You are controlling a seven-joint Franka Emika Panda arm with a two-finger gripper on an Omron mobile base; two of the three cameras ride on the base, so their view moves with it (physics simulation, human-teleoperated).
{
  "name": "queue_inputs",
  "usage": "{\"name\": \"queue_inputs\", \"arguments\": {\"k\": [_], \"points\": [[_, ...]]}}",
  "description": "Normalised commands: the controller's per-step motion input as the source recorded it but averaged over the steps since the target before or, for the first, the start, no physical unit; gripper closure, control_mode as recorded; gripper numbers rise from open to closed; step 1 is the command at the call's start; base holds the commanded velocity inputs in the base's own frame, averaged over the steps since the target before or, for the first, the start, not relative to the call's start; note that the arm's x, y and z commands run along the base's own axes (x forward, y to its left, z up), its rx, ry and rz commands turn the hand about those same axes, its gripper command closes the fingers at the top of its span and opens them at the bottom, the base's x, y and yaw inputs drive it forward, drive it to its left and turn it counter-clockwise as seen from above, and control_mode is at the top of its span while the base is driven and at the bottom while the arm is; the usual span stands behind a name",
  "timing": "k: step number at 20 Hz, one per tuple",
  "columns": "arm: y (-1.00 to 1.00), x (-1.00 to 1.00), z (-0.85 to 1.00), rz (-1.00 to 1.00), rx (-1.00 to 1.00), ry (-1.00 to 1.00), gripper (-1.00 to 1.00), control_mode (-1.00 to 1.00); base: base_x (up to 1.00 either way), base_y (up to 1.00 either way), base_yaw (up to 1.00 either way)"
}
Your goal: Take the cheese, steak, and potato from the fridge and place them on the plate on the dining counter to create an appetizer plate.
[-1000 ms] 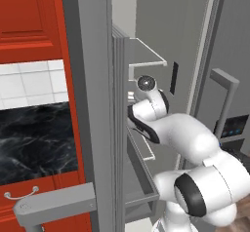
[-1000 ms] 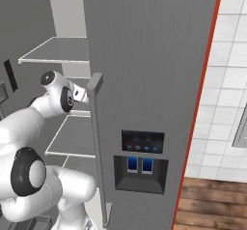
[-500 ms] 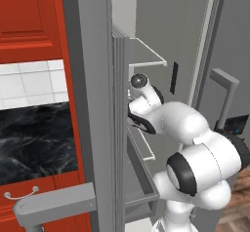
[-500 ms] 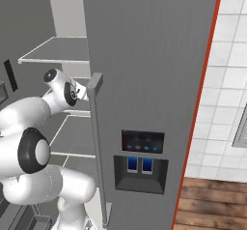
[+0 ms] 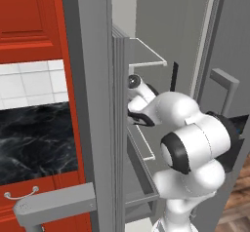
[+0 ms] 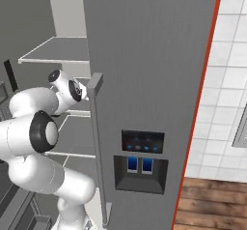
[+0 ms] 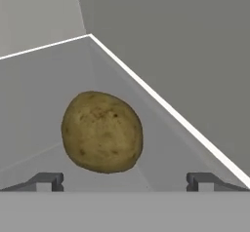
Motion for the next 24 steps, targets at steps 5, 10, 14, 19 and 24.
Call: {"name": "queue_inputs", "arguments": {"k": [5, 10, 14, 19, 24], "points": [[0.00, 0.35, -0.24, -0.06, 0.00, 0.00, -1.00, -1.00, 0.00, 0.00, 0.00], [0.00, 0.32, -0.24, -0.06, 0.00, 0.00, 1.00, -1.00, 0.00, 0.00, 0.00], [0.00, 0.29, -0.26, -0.07, 0.00, 0.02, 1.00, -1.00, 0.00, 0.00, 0.00], [0.00, 0.09, -0.33, -0.09, 0.00, 0.06, 1.00, -1.00, 0.00, 0.00, 0.00], [-0.04, -0.08, -0.28, -0.10, 0.00, 0.07, 1.00, -1.00, 0.00, 0.00, 0.00]]}}
